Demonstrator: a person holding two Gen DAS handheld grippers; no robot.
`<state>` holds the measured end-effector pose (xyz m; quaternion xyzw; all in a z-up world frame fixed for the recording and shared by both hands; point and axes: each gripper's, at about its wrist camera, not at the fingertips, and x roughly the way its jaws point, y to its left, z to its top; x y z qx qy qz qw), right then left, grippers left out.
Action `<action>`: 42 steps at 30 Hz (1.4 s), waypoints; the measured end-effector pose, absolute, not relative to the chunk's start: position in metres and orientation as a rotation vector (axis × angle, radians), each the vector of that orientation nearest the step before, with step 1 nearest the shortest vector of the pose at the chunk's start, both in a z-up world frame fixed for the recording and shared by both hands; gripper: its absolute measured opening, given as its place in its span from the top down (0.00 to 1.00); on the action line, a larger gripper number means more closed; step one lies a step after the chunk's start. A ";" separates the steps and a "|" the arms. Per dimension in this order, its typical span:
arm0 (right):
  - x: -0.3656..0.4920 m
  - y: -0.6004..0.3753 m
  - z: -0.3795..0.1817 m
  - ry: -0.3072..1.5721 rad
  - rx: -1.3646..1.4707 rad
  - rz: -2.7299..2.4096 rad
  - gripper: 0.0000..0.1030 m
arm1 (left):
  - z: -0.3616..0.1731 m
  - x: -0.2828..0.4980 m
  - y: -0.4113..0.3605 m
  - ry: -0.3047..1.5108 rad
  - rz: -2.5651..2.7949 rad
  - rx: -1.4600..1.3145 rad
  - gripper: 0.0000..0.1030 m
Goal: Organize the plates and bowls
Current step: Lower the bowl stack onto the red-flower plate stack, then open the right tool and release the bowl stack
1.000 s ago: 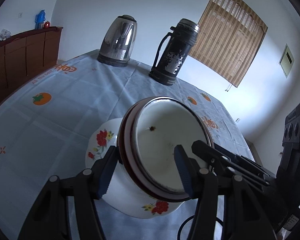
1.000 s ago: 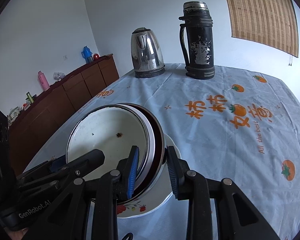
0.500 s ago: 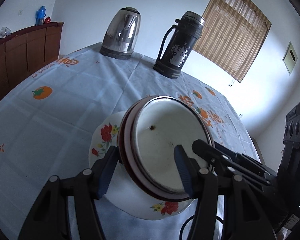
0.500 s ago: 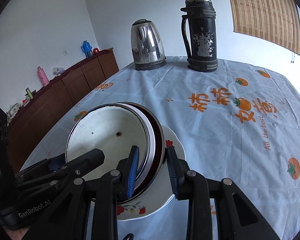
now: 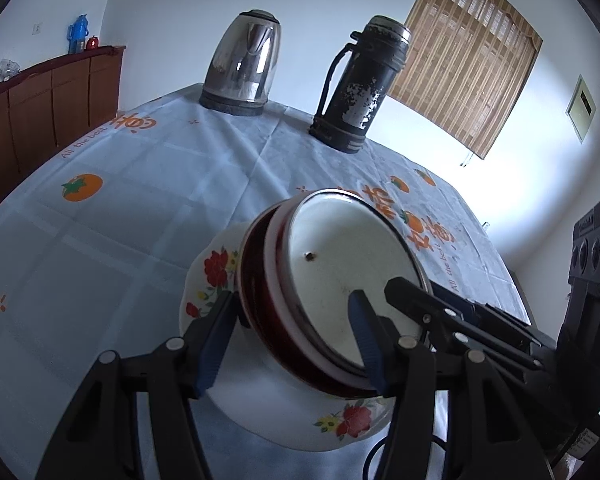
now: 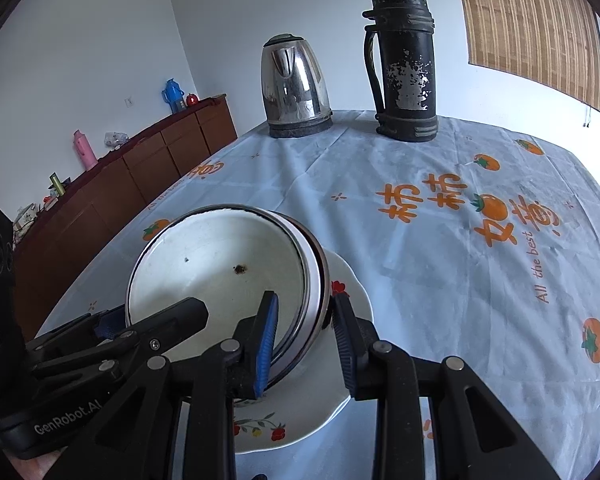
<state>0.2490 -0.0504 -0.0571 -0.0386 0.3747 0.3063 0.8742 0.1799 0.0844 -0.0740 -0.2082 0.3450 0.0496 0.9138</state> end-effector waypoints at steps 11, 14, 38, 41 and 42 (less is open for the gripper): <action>0.247 -0.048 -0.058 0.753 -0.109 0.648 0.70 | -0.076 0.180 0.087 0.708 0.096 -0.422 0.45; 0.244 -0.046 -0.058 0.725 -0.134 0.651 0.67 | -0.074 0.177 0.085 0.696 0.128 -0.383 0.42; 0.206 -0.091 0.000 0.226 -0.133 0.430 0.34 | -0.012 0.166 0.064 0.345 0.151 -0.180 0.13; 0.212 -0.093 0.001 0.242 -0.118 0.411 0.34 | -0.010 0.170 0.060 0.315 0.140 -0.162 0.12; 0.214 -0.094 0.001 0.245 -0.114 0.406 0.34 | -0.010 0.171 0.060 0.303 0.139 -0.158 0.11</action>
